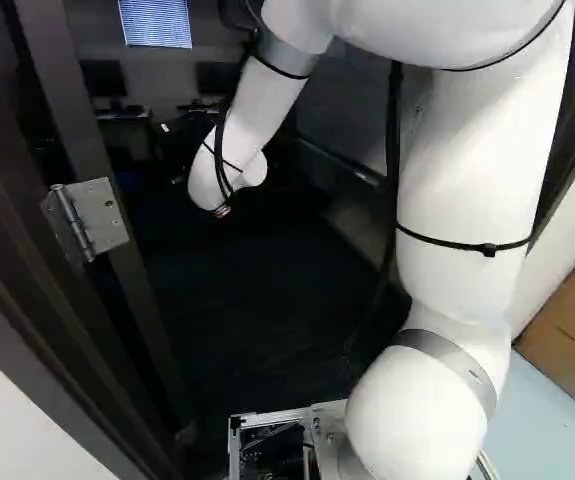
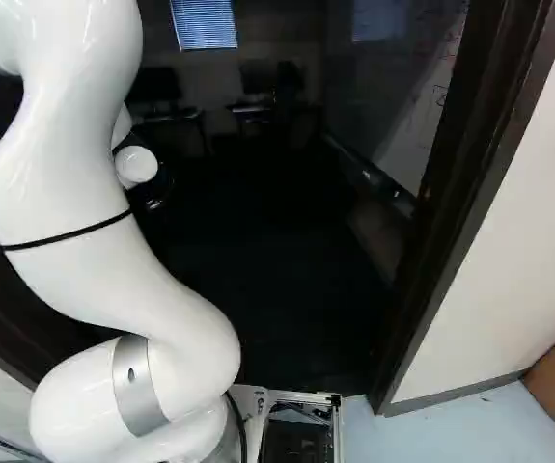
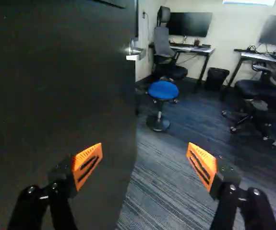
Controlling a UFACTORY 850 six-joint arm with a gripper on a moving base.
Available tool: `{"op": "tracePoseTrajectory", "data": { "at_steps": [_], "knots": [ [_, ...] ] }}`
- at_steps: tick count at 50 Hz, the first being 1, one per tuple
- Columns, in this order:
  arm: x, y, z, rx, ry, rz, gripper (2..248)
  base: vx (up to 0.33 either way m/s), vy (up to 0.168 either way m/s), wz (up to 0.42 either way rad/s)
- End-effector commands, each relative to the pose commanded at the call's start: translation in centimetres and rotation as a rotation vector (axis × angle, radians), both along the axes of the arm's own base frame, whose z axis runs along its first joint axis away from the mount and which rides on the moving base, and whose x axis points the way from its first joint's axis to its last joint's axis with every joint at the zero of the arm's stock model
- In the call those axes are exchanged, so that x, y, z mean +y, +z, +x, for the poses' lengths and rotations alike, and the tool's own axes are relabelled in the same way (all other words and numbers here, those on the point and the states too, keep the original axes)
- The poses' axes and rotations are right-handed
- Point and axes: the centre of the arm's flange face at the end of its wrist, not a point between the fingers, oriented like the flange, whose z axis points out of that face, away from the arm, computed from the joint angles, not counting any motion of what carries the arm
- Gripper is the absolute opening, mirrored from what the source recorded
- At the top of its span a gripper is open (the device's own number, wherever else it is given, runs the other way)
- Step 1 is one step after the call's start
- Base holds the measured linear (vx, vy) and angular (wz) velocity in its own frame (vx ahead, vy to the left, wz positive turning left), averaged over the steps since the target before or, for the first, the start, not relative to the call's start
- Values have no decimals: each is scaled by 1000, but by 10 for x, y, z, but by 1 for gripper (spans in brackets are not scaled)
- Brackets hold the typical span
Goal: Open the door and move inside
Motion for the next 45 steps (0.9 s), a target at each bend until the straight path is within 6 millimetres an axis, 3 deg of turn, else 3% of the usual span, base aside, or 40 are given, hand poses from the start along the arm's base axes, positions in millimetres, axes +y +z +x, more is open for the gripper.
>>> {"op": "tracePoseTrajectory", "data": {
  "at_steps": [45],
  "knots": [
    [-79,3,-13,29,-169,28,247,0,0,0]
  ]
}}
